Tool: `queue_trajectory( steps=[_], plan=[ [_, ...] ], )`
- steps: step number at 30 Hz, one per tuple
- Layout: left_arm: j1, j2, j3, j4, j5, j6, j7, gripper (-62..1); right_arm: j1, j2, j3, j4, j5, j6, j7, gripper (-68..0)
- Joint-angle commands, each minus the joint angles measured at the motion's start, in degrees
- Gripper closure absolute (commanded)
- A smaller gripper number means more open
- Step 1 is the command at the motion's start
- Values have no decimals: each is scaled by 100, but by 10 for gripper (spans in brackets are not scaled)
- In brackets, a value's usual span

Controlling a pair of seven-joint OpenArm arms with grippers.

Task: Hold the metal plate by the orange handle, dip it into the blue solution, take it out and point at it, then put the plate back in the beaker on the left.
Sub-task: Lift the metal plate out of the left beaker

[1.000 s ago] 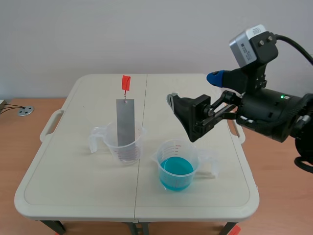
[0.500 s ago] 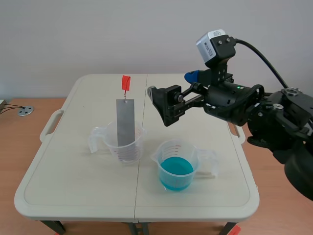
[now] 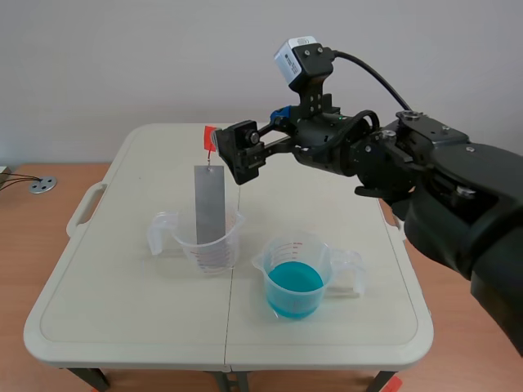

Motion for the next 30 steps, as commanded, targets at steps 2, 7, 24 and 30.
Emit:
queue_trajectory(
  steps=[2,7,24,30],
  plan=[
    [20,28,-4,70,-15,-35,-33,-27,330,-177,-72,-144,20,4,15,-665],
    [20,28,-4,70,-13,-35,-33,-27,717,-476,-245,-601,20,4,-151,-665],
    [20,28,-4,70,-13,-35,114,-27,1285,-1165,-317,-1764,20,160,-188,-663],
    [20,28,-4,70,-13,-35,111,-27,1285,-1220,-317,-1764,20,227,-308,-663]
  ],
)
